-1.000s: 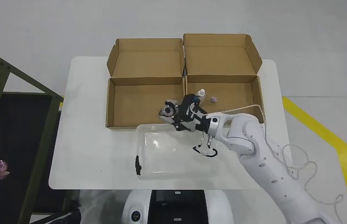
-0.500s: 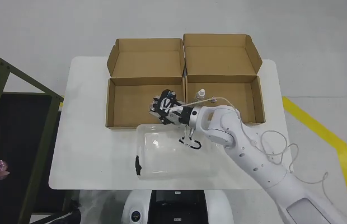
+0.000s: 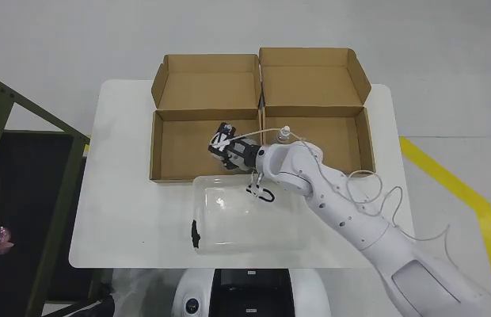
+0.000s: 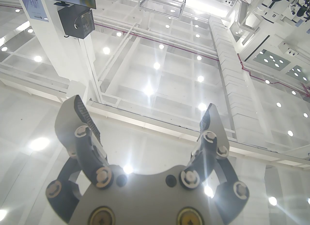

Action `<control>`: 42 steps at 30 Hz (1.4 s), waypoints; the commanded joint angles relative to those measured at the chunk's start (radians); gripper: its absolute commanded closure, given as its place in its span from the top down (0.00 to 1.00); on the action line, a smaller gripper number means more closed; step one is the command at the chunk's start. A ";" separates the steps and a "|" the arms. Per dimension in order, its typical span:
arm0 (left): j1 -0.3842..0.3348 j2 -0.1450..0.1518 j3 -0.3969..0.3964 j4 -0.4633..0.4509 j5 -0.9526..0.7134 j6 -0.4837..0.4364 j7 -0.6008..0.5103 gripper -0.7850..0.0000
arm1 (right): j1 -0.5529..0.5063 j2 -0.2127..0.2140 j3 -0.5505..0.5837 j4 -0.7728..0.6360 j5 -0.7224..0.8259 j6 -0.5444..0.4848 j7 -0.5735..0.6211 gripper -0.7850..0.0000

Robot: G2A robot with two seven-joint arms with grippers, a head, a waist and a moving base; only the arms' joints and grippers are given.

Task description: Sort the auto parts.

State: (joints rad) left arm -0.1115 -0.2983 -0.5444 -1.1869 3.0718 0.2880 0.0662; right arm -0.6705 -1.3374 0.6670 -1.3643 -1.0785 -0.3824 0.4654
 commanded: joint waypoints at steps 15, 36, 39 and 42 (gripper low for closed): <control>0.000 0.000 0.000 0.000 0.000 0.000 0.000 1.00 | 0.045 -0.042 -0.040 0.058 -0.089 0.009 0.052 0.00; 0.000 0.000 0.000 0.000 0.000 0.000 0.000 1.00 | 0.050 -0.073 -0.037 0.071 -0.163 -0.012 0.108 0.30; 0.000 0.000 0.000 0.000 0.000 0.000 0.000 1.00 | 0.048 -0.076 -0.035 0.072 -0.170 -0.014 0.111 0.33; 0.000 0.000 0.000 0.000 0.000 0.000 0.000 1.00 | 0.046 -0.080 -0.032 0.074 -0.174 -0.017 0.114 0.35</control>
State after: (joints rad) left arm -0.1115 -0.2983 -0.5444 -1.1869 3.0718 0.2880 0.0662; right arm -0.6237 -1.4158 0.6341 -1.2909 -1.2520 -0.3987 0.5777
